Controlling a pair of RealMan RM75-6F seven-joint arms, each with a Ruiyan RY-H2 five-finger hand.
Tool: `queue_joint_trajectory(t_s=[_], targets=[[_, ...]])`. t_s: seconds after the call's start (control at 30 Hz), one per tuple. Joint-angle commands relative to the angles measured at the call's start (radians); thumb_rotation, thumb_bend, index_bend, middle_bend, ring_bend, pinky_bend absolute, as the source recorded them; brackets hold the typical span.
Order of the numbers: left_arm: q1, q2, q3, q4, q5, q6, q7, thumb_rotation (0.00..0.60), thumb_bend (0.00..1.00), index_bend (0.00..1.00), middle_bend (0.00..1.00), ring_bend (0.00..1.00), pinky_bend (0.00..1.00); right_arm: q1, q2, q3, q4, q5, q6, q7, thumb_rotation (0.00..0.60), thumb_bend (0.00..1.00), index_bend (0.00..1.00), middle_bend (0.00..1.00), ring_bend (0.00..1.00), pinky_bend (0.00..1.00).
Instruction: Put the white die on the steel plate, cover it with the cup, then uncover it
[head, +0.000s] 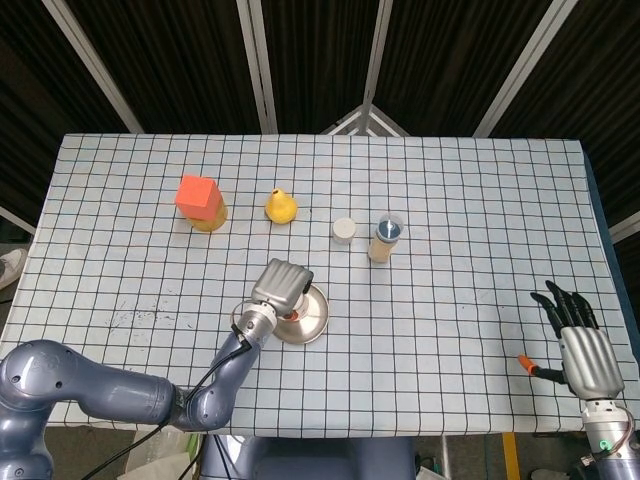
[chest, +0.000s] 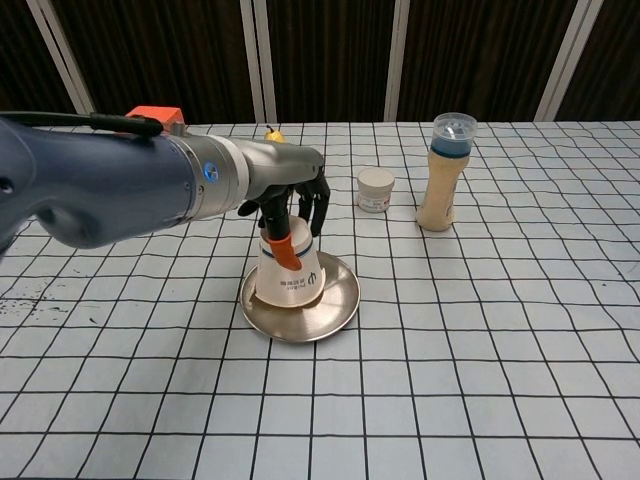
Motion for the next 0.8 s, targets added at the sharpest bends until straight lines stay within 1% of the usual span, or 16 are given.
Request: queue_joint_trajectory(t_s=[0.03,0.1,0.17,0.2,0.33,0.4,0.47,0.6,0.7,0.8], targets=[[-0.005,-0.014,0.019,0.025,0.045,0.023,0.015,0.600,0.34,0.51,0.49,0.69,0.76,-0.001,0.001,0.000,-0.001,-0.001,0.001,0.001,0.600,0.17,0.16,0.03,0.08,0.00],[-0.002,-0.029,0.035,0.033,0.071,0.028,0.017,0.600,0.34,0.51,0.49,0.69,0.76,-0.001,0.003,-0.001,-0.003,-0.001,0.000,0.007,0.600,0.17,0.16,0.03,0.08,0.00],[0.002,-0.034,0.033,0.023,0.066,0.008,0.004,0.600,0.34,0.51,0.49,0.69,0.76,-0.001,0.004,-0.002,-0.003,-0.002,-0.001,0.011,0.600,0.17,0.16,0.03,0.08,0.00],[0.005,-0.032,0.029,0.012,0.058,-0.012,-0.008,0.600,0.34,0.51,0.49,0.69,0.76,0.000,0.004,-0.002,-0.002,-0.003,-0.001,0.010,0.600,0.17,0.16,0.03,0.08,0.00],[0.021,0.010,-0.022,-0.054,-0.023,-0.150,-0.099,0.600,0.35,0.51,0.49,0.69,0.75,0.000,0.004,-0.003,-0.002,-0.005,0.000,0.010,0.600,0.17,0.16,0.03,0.08,0.00],[0.018,0.034,-0.029,-0.066,-0.045,-0.189,-0.112,0.600,0.35,0.51,0.49,0.69,0.75,-0.001,0.005,-0.003,-0.003,-0.004,0.000,0.010,0.600,0.17,0.16,0.03,0.08,0.00],[0.005,0.050,-0.011,-0.060,-0.036,-0.182,-0.088,0.600,0.35,0.51,0.49,0.69,0.75,-0.002,0.005,-0.003,-0.005,-0.005,0.001,0.011,0.600,0.17,0.16,0.03,0.08,0.00],[-0.003,0.037,0.023,-0.041,0.011,-0.110,-0.057,0.600,0.35,0.50,0.49,0.69,0.75,-0.001,0.003,-0.004,-0.004,-0.007,0.000,0.006,0.600,0.17,0.16,0.03,0.08,0.00],[0.005,0.020,0.025,-0.035,0.020,-0.073,-0.070,0.600,0.35,0.49,0.49,0.69,0.75,0.001,0.001,-0.005,-0.004,-0.007,-0.003,0.004,0.600,0.17,0.16,0.03,0.08,0.00],[0.014,0.027,0.007,-0.049,-0.012,-0.109,-0.109,0.600,0.35,0.50,0.49,0.69,0.75,0.002,0.000,-0.004,-0.004,-0.004,-0.004,0.000,0.600,0.17,0.16,0.03,0.08,0.00]])
